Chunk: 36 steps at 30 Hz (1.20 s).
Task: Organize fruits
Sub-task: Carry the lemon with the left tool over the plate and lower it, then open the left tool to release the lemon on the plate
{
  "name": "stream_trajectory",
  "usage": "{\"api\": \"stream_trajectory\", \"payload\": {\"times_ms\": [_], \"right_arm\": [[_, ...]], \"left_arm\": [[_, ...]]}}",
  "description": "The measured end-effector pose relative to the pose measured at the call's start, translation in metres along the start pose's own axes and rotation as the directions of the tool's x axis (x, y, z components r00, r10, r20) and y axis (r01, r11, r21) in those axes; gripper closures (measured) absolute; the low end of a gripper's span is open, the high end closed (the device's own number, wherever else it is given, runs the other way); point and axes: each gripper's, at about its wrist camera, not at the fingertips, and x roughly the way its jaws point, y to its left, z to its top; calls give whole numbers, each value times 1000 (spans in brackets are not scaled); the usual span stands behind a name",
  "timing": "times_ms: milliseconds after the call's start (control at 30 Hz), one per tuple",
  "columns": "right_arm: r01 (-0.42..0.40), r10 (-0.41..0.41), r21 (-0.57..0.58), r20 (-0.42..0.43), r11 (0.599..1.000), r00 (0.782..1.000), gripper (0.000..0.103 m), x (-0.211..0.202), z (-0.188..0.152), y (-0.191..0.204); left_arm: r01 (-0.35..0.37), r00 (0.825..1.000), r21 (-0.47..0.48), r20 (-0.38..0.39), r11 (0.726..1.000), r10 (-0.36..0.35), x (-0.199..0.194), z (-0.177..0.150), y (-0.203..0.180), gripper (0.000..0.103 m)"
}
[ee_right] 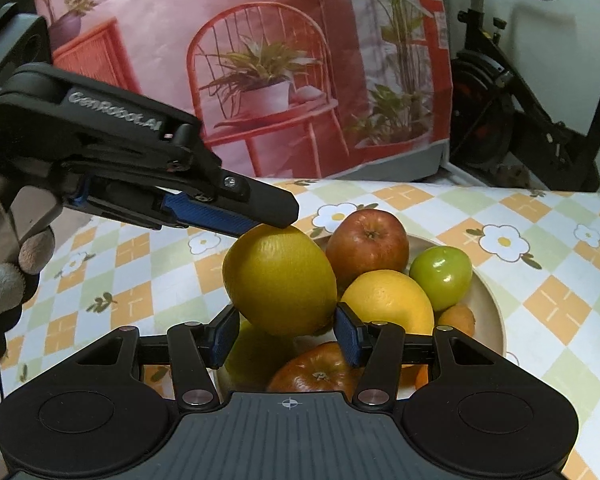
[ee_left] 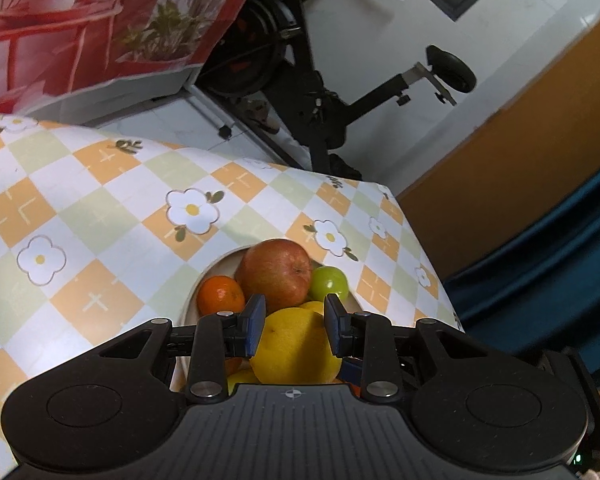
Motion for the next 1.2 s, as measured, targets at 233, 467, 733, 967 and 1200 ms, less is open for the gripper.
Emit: {"api": "stream_trajectory", "payload": {"times_ms": [233,467,733,967,1200], "right_arm": [[14,-14,-10,4,1000,1000,57,0,1,1],[41,-40,-10,26,999,999,58,-7,5,-2],[53,-52,-22,23,998,998,61,-8,5,-2],[78,-77,-38,32,996,996,58,-16,4,-2],[102,-101,-33,40,994,994,58,-26,4,-6]], "left_arm": [[-10,1000,-33,11,999,10,3,0,7,70],[-28,1000,-35,7,999,28,8,-1,6,70],[-48,999,-21,12,999,48,9,-2,3,68],[-77,997,30,33,997,76,-1,-3,-2,68],[-112,992,39,60,993,109,-16,-2,-5,65]]}}
